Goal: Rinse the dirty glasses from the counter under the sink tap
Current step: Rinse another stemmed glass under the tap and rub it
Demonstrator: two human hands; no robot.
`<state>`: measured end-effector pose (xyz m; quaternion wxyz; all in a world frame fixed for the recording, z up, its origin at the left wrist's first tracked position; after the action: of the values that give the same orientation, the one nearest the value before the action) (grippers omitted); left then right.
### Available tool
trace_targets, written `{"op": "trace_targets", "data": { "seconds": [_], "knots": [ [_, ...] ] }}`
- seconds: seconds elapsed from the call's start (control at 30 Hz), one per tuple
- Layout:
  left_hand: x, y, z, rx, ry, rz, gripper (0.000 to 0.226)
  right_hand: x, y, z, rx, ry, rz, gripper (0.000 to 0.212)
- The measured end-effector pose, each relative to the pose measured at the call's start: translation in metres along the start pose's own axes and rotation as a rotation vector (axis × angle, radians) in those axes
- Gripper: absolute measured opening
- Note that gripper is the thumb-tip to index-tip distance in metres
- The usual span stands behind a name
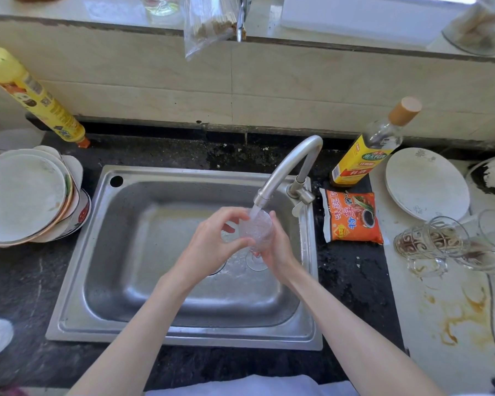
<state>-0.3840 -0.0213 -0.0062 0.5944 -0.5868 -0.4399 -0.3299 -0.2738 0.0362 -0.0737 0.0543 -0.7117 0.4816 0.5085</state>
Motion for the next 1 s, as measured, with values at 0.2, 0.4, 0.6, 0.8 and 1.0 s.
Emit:
{"op": "trace_targets", "data": {
  "seconds": [0.2, 0.4, 0.6, 0.8, 1.0],
  "knots": [
    [-0.004, 0.001, 0.000, -0.015, -0.038, -0.037, 0.053, -0.003, 0.002, -0.003, 0.016, 0.017, -0.047, 0.060],
    [-0.011, 0.008, 0.001, -0.162, -0.061, -0.088, 0.053, -0.002, 0.001, -0.002, 0.006, 0.010, -0.133, 0.062],
    [-0.035, 0.012, 0.005, -0.084, -0.281, -0.396, 0.049, -0.003, 0.001, -0.013, -0.082, 0.081, -0.098, 0.042],
    [-0.038, 0.029, 0.005, -0.110, -0.359, -0.543, 0.027, -0.003, -0.007, -0.023, -0.005, 0.310, -0.036, 0.055],
    [-0.044, 0.051, -0.001, -0.081, -0.490, -0.701, 0.034, 0.002, -0.010, -0.038, -0.020, 0.617, 0.027, 0.059]
  ]
}}
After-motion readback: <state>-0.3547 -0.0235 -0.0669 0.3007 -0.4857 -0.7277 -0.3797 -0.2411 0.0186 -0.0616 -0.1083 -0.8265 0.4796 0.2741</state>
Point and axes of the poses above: each hand's wrist, its own z-axis towards the middle knuckle, its own y-axis out of the palm, x = y × z, the point moved 4 cm from there along z, towards the middle knuckle, and after that the axes turned 8 degrees about -x, right-handed, at the moved point
